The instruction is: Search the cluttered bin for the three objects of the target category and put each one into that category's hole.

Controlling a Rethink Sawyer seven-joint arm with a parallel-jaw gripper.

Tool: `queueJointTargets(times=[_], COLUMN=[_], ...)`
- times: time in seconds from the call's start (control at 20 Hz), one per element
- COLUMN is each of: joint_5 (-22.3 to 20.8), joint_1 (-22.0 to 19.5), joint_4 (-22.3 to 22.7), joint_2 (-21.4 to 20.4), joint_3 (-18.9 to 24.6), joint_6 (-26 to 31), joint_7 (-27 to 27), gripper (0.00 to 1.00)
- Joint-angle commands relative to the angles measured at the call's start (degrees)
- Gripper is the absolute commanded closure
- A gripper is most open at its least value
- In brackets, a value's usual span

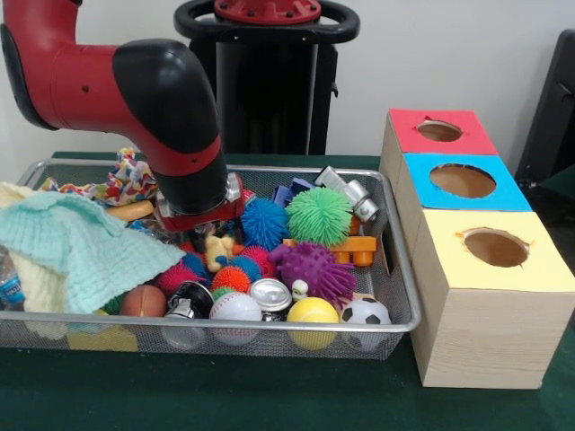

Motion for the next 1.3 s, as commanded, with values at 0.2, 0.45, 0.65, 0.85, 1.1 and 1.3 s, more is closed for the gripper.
queueJointTargets(times=[0.2,0.45,0.65,0.85,1.1,1.3], joint_5=[0.85,1.22,0.95,1.15,1.47,1.45], joint_1=[-4.7,-5.98,-6.35,-6.49,-7.2,-7.84], joint_4=[4.8,6.15,6.6,6.68,7.12,7.04], joint_2=[3.78,3.85,3.8,3.91,4.13,4.32], joint_3=[2.84,4.24,4.55,4.78,5.5,6.89], joint_6=[-3.07,-4.9,-4.98,-4.59,-5.17,-8.28], joint_7=[2.91,2.62,2.69,2.77,2.58,2.66], gripper=[0.0,0.0,1.0,1.0,1.0,1.0])
